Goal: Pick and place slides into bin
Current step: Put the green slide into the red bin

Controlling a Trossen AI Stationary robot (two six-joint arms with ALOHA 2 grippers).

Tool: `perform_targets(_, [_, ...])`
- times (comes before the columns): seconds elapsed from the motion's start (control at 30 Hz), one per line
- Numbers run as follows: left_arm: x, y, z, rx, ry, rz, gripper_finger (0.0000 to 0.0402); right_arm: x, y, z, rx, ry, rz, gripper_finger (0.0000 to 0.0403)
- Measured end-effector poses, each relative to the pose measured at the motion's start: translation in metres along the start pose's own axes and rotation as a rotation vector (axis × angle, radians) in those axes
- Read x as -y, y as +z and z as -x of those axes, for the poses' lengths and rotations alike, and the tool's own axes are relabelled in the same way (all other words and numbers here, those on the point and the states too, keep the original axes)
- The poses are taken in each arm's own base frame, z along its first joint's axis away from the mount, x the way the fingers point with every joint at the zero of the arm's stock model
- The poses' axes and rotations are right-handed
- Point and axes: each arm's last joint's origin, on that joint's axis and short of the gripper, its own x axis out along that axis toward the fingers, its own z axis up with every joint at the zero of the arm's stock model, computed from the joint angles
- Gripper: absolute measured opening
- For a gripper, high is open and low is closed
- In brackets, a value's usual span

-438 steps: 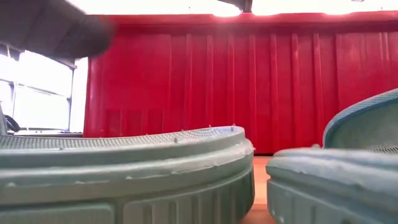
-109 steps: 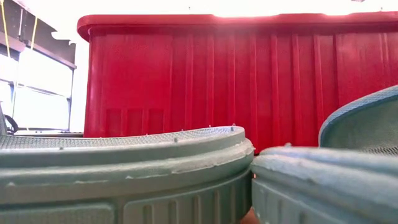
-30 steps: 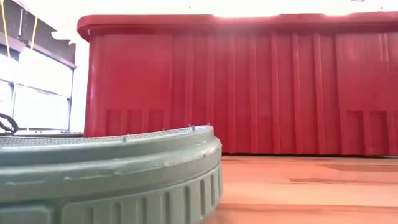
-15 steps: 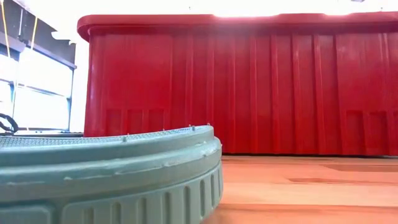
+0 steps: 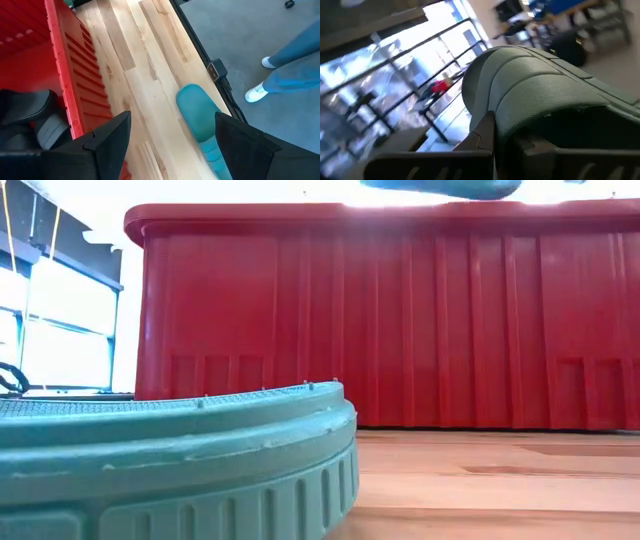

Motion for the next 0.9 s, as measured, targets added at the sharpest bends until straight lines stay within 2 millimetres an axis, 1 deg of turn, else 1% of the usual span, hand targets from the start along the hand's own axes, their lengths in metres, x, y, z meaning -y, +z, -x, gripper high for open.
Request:
perform_targets(0.17, [0.000, 0.000, 0.000, -0.003, -0.011, 0.000, 0.0271, 0.047, -0.024, 0.002, 0.068, -0.132, -0.211, 0.0000])
perform_targets(0.27, [0.000, 0.000, 0.000, -0.004, -0.013, -0.001, 0.0271, 0.072, -0.039, 0.003, 0.161, -0.225, -0.325, 0.0000])
perform_targets(0.37, [0.000, 0.000, 0.000, -0.005, -0.013, -0.013, 0.0271, 0.093, -0.053, 0.000, 0.221, -0.271, -0.420, 0.0000])
perform_targets(0.43, [0.000, 0.000, 0.000, -0.004, -0.005, -0.049, 0.0271, 0.104, -0.065, -0.004, 0.226, -0.281, -0.467, 0.0000])
perform_targets(0.53, [-0.001, 0.000, 0.000, -0.004, 0.036, -0.112, 0.0271, 0.119, -0.079, -0.011, 0.229, -0.302, -0.505, 0.0000])
perform_targets(0.63, [-0.003, -0.002, 0.000, -0.019, 0.081, -0.131, 0.0271, 0.135, -0.093, -0.018, 0.214, -0.335, -0.491, 0.0000])
perform_targets(0.7, [-0.003, -0.003, 0.000, -0.026, 0.086, -0.140, 0.0271, 0.145, -0.099, -0.023, 0.195, -0.353, -0.478, 0.0001])
perform_targets(0.8, [-0.003, -0.003, 0.000, -0.025, 0.085, -0.139, 0.0271, 0.156, -0.105, -0.030, 0.105, -0.354, -0.470, 0.0012])
perform_targets(0.9, [-0.003, -0.003, 0.000, -0.025, 0.085, -0.141, 0.0271, 0.161, -0.108, -0.035, -0.016, -0.332, -0.455, 0.0038])
